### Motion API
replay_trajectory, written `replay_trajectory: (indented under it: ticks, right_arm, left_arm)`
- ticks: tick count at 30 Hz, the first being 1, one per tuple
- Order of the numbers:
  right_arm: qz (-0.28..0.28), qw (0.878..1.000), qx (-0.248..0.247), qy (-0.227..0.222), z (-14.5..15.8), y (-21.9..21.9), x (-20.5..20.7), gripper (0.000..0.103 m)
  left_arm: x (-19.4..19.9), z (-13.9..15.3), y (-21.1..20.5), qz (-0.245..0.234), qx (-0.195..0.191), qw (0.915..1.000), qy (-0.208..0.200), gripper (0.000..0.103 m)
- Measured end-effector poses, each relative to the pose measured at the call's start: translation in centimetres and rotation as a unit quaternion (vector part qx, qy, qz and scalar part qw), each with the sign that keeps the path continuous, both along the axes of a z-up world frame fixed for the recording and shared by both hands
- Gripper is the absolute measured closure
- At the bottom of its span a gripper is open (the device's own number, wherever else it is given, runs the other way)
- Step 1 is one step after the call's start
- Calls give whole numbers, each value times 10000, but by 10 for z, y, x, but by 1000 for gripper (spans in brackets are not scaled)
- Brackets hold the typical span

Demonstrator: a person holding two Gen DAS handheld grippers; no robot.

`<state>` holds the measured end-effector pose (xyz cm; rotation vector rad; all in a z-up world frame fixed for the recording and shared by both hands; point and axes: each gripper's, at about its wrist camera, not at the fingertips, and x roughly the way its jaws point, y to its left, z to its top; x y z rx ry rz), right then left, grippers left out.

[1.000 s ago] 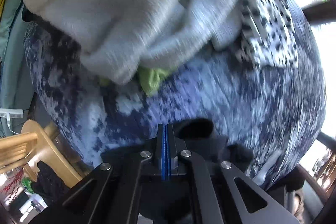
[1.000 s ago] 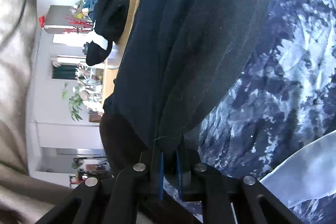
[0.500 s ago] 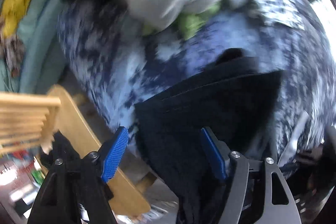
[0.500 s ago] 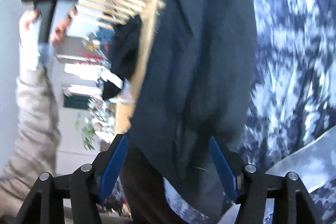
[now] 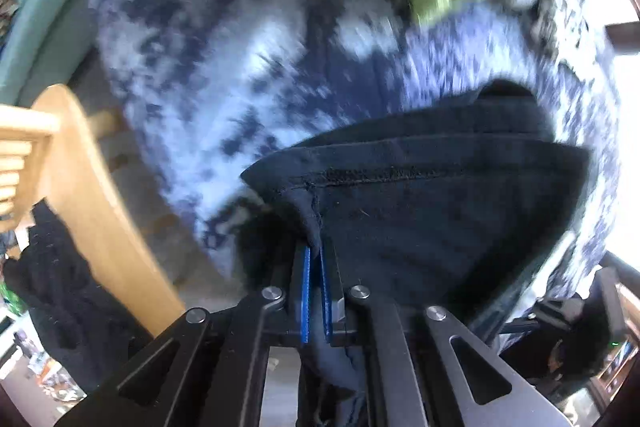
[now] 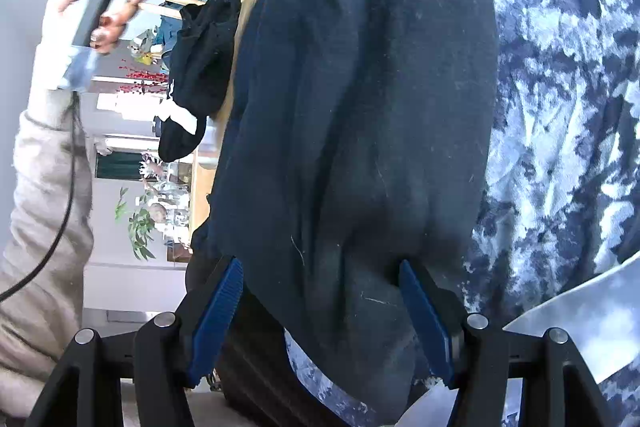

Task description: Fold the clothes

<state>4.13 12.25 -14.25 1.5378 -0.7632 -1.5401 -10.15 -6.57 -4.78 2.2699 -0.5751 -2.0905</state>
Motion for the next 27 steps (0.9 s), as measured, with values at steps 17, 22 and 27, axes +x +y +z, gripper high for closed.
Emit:
replay_trajectory:
  ticks: [17, 22, 27]
  right_arm:
    - [-57, 9997, 237, -37, -1, -9, -2, 32]
    - [-255, 9994, 105, 219, 13, 3, -1, 30]
    - [-101, 9993, 224, 268, 15, -1, 6, 29]
  left_arm:
    - [13, 10, -31, 508, -895, 9916, 778, 73]
    - [87, 43, 1, -386, -909, 9910, 908, 22]
    - [166, 19, -19, -496, -511, 9975, 17, 22]
